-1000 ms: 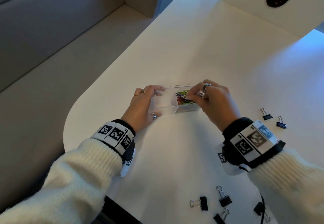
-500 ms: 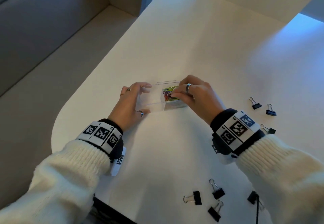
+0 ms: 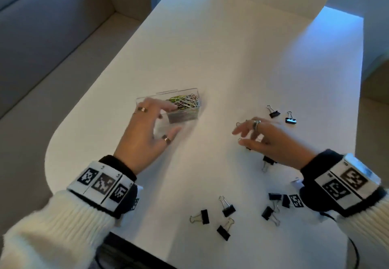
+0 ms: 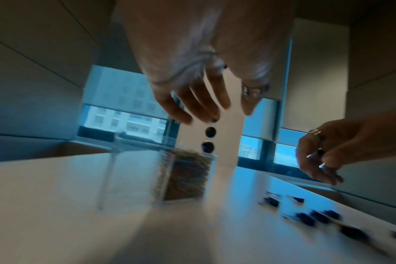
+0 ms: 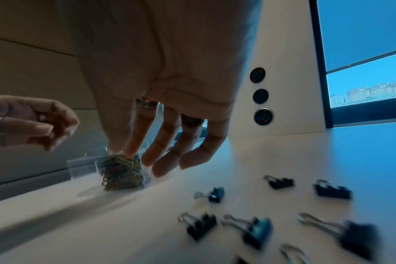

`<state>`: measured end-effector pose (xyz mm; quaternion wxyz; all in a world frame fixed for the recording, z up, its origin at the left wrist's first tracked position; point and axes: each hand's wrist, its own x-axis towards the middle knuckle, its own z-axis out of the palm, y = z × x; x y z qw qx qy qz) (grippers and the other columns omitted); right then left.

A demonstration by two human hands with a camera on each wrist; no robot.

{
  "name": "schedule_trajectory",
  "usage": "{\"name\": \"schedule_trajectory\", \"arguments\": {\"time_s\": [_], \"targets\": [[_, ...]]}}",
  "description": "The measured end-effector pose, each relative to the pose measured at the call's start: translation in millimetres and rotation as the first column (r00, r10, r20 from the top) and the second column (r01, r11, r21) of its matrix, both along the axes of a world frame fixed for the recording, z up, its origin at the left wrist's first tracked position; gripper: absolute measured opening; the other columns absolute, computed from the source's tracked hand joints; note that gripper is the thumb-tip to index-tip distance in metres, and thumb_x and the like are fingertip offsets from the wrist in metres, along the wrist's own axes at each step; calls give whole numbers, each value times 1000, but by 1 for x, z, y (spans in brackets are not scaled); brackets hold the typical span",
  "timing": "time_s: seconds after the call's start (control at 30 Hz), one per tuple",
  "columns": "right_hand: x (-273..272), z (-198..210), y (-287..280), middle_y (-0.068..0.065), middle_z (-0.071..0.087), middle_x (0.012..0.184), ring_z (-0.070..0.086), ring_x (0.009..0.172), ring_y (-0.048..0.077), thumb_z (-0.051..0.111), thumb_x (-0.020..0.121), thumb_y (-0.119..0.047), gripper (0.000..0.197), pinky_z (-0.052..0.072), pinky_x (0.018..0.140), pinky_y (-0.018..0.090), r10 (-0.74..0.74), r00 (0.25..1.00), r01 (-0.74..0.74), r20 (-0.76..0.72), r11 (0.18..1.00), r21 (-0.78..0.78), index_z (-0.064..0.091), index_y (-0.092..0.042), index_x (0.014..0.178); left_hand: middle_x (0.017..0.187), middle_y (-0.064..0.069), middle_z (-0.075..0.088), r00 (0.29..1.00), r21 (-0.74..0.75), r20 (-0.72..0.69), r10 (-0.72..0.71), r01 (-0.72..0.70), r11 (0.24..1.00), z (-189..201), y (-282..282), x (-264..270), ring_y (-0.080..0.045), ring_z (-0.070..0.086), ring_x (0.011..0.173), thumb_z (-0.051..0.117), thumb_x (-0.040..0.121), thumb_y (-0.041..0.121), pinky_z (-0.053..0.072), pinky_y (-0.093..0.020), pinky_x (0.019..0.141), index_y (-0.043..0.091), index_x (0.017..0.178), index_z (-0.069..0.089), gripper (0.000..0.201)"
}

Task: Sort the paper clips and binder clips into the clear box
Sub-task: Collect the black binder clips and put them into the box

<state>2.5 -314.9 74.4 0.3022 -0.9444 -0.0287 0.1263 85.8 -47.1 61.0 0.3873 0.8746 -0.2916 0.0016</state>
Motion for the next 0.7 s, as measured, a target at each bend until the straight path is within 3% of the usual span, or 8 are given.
{"name": "schedule_trajectory", "arguments": {"time_s": [0.07, 0.17, 0.23, 0.3, 0.37, 0.43, 0.57, 0.7], "targets": [[-25, -8, -13, -17, 53, 84, 54, 68, 1, 59, 86, -26, 13, 44, 65, 14, 28, 993, -32, -118, 999, -28, 61, -33, 98, 91, 13, 51, 948, 119, -234, -214, 246, 962, -4, -12, -27, -2, 49, 78, 54, 73, 52, 43, -18, 74, 37, 103, 49, 34], [-61, -20, -26, -19, 51, 85, 49, 69, -5, 57, 87, -32, 12, 41, 65, 9, 116, 951, -157, -288, 979, -126, 57, -36, 99, 99, 10, 50, 789, 393, -540, -294, 544, 741, -19, -30, -67, -10, 52, 85, 67, 72, 49, 48, -32, 80, 35, 109, 47, 45], [-81, -26, -31, -19, 49, 87, 45, 68, -7, 58, 85, -37, 15, 34, 59, 7, 126, 926, -202, -356, 962, -184, 58, -35, 100, 111, 9, 46, 761, 508, -597, -254, 604, 615, -29, -39, -90, -12, 51, 97, 71, 70, 47, 46, -31, 83, 31, 116, 43, 57], [-95, -33, -31, -17, 50, 92, 50, 74, -2, 61, 82, -41, 20, 38, 61, 11, 115, 911, -210, -397, 956, -205, 57, -36, 101, 116, 8, 43, 781, 561, -573, -247, 594, 576, -38, -46, -106, -13, 50, 101, 72, 69, 42, 44, -29, 80, 30, 117, 41, 59], [-105, -40, -30, -16, 48, 97, 53, 83, 6, 64, 78, -43, 27, 44, 67, 17, 127, 910, -218, -395, 956, -195, 57, -36, 103, 116, 8, 44, 810, 576, -539, -233, 556, 599, -41, -51, -113, -13, 49, 102, 71, 72, 37, 42, -28, 78, 27, 114, 42, 52], [-111, -41, -28, -16, 44, 101, 48, 83, 7, 65, 76, -46, 35, 40, 65, 17, 145, 915, -238, -377, 947, -215, 55, -35, 107, 114, 8, 46, 825, 569, -524, -209, 522, 635, -42, -55, -115, -13, 49, 101, 70, 75, 33, 40, -26, 77, 25, 111, 44, 45], [-116, -41, -26, -12, 44, 115, 46, 93, 10, 62, 78, -50, 43, 42, 71, 23, 184, 936, -274, -299, 915, -295, 49, -34, 115, 94, 10, 46, 822, 510, -536, -192, 496, 703, -41, -61, -113, -9, 48, 84, 67, 77, 22, 40, -21, 73, 21, 105, 50, 33], [-119, -46, -24, -10, 50, 108, 49, 101, 12, 65, 72, -54, 43, 39, 68, 23, 207, 957, -265, -203, 908, -325, 55, -33, 108, 83, 8, 55, 780, 306, -622, -68, 322, 896, -36, -58, -105, -3, 53, 71, 68, 76, 14, 43, -10, 66, 19, 97, 56, 25]]}}
